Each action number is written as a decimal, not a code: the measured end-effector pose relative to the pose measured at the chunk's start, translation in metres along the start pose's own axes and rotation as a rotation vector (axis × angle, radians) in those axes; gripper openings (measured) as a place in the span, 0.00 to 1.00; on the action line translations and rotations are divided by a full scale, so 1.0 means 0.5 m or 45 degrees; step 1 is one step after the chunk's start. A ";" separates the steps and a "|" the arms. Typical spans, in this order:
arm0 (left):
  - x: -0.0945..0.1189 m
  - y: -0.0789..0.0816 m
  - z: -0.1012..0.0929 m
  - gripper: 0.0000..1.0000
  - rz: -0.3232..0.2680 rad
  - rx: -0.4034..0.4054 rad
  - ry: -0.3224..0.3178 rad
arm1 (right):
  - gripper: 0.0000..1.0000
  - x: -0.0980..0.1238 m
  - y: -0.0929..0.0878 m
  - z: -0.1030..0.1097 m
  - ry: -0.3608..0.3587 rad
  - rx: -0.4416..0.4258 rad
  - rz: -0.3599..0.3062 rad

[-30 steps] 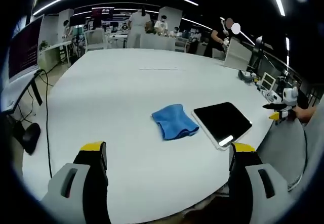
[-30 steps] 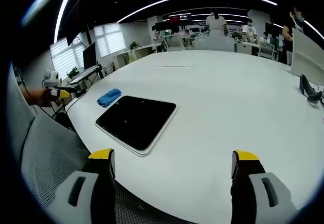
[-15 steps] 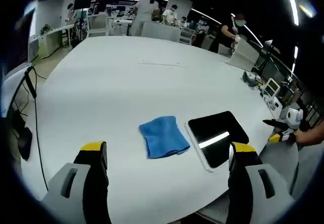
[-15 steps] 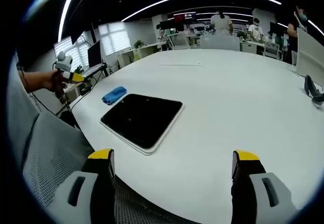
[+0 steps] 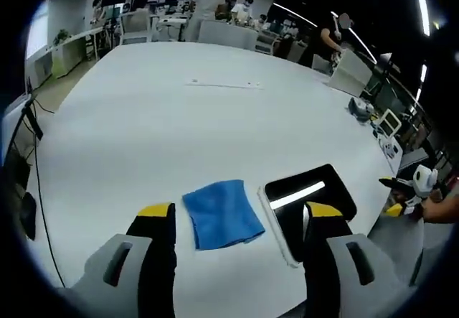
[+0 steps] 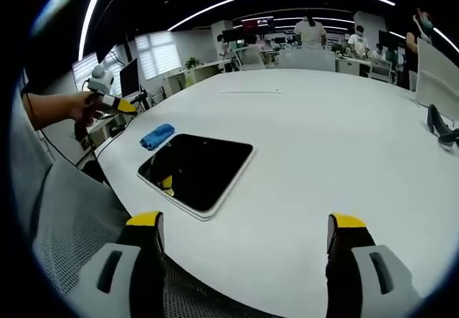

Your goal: Wipe the mirror surface with the cleaning cloth until all visible marks leave the cleaned area.

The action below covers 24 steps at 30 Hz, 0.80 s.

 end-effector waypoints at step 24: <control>-0.154 -0.070 0.032 0.07 0.127 -0.127 0.175 | 0.90 0.001 -0.007 -0.011 -0.034 -0.023 0.022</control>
Point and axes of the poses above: the point that each gripper's makers call its tool centre point, and the gripper's own axes: x roughly backward along the fingers, z roughly to its left, y roughly out of its top, the point moved 8 cm from there along x, roughly backward along the fingers, and after that the axes turned 5 degrees about x, right-handed, at the moved point
